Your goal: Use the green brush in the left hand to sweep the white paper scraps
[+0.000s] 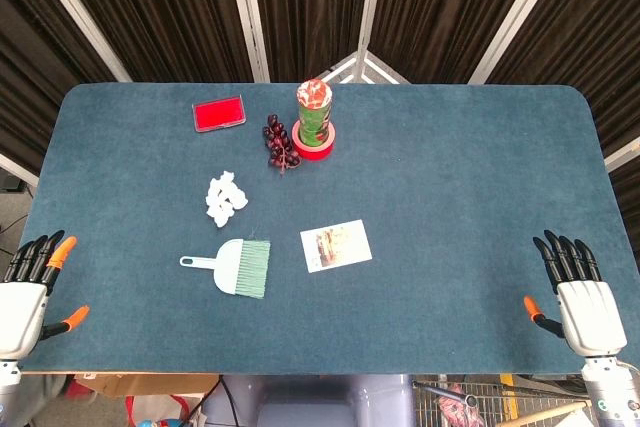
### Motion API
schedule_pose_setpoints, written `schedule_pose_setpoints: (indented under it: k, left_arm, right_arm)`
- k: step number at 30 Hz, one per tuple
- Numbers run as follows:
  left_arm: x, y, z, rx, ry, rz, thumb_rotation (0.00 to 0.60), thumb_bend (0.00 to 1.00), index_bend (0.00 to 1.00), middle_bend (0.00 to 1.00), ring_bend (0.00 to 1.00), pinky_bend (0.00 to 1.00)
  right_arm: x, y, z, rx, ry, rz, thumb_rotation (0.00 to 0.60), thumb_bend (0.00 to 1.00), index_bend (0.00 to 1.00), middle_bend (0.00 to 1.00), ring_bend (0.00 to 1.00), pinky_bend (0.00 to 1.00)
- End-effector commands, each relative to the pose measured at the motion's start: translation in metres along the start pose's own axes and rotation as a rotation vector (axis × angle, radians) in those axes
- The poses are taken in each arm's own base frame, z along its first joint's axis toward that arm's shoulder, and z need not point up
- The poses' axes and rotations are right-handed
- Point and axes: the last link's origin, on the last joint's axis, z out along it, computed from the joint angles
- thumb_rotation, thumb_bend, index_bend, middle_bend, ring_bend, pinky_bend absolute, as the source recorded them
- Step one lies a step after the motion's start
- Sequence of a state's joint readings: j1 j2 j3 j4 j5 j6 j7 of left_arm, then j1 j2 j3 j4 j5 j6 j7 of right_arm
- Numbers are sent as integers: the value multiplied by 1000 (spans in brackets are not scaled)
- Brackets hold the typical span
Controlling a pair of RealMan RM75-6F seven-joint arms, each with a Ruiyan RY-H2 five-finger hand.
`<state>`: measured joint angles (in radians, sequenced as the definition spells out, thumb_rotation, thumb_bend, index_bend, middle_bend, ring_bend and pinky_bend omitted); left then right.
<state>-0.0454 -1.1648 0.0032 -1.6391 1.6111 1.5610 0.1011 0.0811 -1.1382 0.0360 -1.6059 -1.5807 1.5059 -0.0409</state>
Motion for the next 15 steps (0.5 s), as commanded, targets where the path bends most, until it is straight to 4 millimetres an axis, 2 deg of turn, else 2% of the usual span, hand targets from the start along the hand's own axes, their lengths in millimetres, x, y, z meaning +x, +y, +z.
schedule_pose_setpoints:
  k: [1,15]
  left_arm:
    - [0,0,0,-1,-1,2,600,22,0,0,0,62]
    - [-1,1,1,-4,-4,4,600,22,0,0,0,62]
  right_arm:
    - [0,0,0,0,1,-1,600,322,0,0,0,2]
    - [-1,0,0,3,-4,-2,600,322,0,0,0,1]
